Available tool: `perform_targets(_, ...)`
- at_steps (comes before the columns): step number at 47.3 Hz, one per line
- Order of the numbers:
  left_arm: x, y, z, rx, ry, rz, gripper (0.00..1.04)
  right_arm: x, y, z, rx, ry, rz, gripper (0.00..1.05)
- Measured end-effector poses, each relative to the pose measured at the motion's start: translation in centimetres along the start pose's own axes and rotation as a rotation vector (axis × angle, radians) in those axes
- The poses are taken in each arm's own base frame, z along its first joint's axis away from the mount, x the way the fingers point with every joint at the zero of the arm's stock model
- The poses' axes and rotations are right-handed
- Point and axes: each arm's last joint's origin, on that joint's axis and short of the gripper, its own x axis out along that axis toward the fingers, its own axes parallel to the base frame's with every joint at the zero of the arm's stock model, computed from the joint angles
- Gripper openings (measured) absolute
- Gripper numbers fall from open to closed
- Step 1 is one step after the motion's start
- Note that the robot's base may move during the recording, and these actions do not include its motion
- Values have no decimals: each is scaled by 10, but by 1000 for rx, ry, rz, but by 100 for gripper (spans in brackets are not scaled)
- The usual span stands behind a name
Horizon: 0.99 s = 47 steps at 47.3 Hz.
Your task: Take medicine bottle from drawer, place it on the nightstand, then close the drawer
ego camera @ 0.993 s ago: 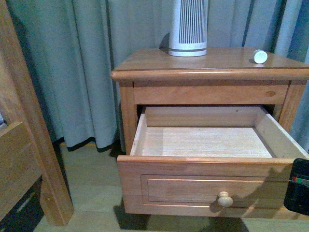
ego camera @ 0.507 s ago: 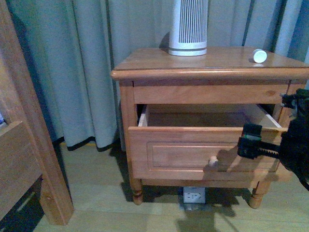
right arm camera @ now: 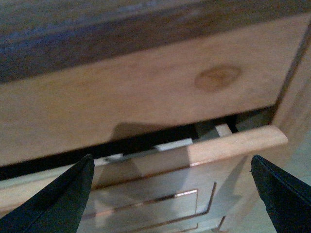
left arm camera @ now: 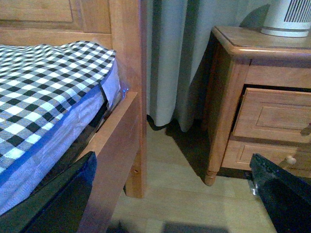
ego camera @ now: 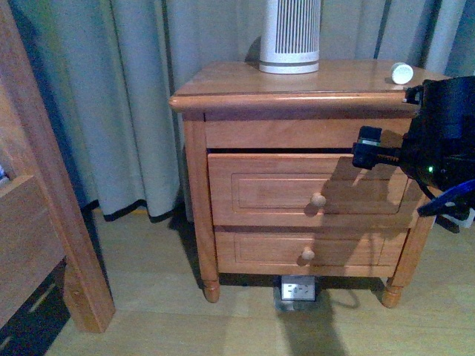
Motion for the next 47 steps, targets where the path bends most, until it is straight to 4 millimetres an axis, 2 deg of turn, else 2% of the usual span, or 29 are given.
perform_targets(14, 0, 0, 0, 0, 0, 0, 98, 7, -3, -2, -14, 9, 0, 98)
perform_targets(30, 0, 0, 0, 0, 0, 0, 98, 7, -8, -3, 18, -1, 0, 98)
perform_targets(47, 0, 0, 0, 0, 0, 0, 98, 5, -5, -5, 46, 2, -24, 98)
